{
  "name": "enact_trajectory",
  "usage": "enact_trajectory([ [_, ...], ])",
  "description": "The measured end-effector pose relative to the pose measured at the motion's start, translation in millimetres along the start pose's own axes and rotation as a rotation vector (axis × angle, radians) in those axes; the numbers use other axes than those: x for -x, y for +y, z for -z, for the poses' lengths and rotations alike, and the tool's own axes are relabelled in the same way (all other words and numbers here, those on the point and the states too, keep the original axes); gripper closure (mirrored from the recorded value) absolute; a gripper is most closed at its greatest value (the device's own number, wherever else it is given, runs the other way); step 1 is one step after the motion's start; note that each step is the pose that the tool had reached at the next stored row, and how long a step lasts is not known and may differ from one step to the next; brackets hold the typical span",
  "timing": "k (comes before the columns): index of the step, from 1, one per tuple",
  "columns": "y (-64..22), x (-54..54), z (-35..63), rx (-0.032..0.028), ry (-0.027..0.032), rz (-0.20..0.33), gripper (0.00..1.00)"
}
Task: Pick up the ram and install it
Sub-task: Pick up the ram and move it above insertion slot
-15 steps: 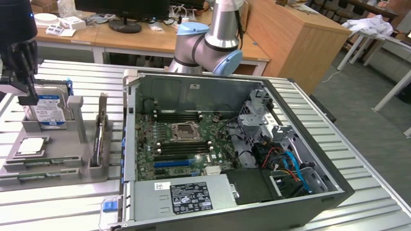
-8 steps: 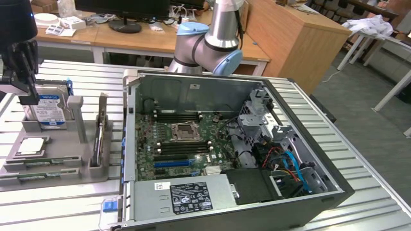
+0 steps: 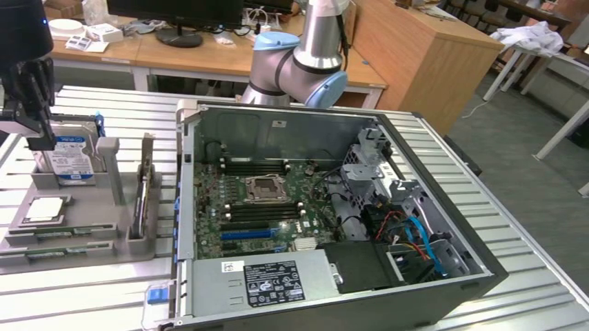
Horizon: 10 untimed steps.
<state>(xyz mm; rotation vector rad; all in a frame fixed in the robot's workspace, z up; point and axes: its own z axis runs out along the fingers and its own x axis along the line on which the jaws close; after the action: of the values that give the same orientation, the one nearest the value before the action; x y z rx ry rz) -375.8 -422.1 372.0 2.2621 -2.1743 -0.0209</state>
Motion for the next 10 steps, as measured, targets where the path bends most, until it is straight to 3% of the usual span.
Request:
enact_trajectory([
  [10,0.0,0.0,0.0,0.0000,0.0000,0.000,0.89],
])
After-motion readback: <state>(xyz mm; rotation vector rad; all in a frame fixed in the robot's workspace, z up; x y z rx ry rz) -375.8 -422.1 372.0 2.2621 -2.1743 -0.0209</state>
